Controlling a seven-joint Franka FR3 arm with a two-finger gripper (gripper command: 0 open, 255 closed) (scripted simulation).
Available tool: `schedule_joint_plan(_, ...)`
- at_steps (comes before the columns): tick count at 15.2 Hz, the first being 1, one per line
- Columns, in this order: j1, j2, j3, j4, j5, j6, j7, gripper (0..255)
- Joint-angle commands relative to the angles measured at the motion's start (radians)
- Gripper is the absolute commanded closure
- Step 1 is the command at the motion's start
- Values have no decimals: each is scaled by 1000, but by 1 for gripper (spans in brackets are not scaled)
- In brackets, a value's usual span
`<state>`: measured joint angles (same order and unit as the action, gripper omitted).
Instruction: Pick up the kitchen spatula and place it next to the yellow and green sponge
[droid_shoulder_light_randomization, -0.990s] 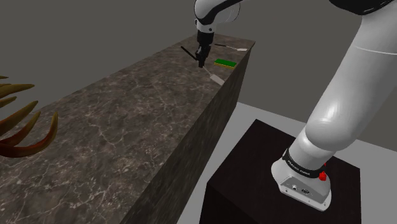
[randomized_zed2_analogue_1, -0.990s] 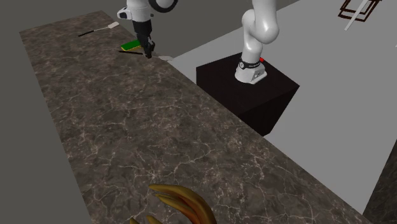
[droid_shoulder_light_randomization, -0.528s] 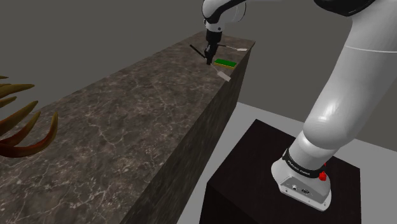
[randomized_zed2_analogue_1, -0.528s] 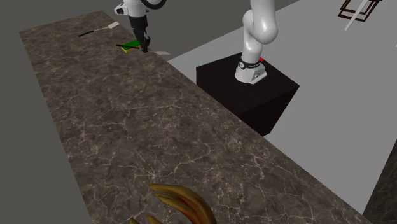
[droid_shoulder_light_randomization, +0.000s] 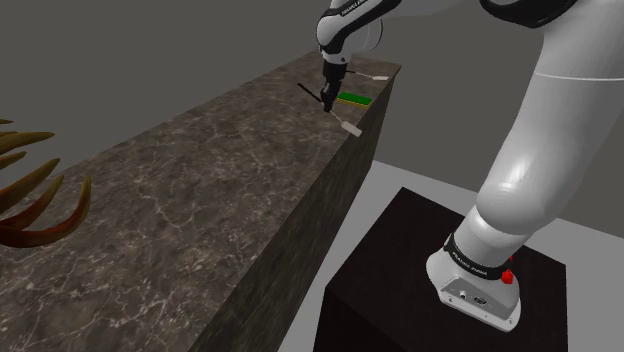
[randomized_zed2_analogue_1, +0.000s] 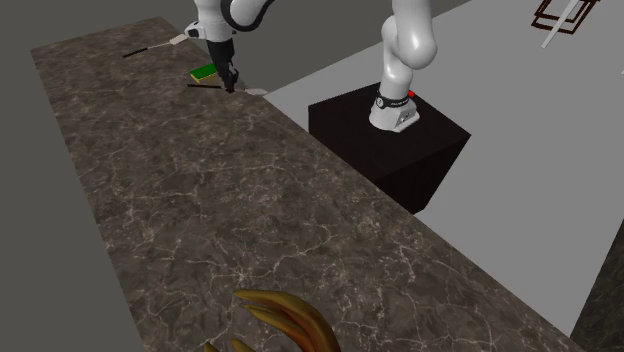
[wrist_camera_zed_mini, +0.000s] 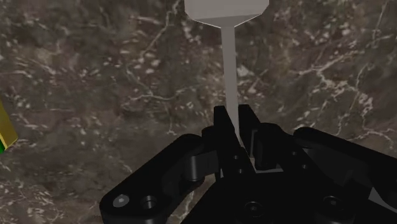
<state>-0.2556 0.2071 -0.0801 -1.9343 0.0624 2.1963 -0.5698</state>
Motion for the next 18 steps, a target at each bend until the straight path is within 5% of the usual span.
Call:
schedule_joint_plan(1,0,10,0,-14,2,24,-2,255)
schedule_joint_plan(13,-1,40,2,-40,8,80,-7,255)
schedule_joint_plan(14,-1,40,2,-40,8,80,-7,0)
schedule_joint_plan(18,-1,40,2,-40,8,80,-7,0)
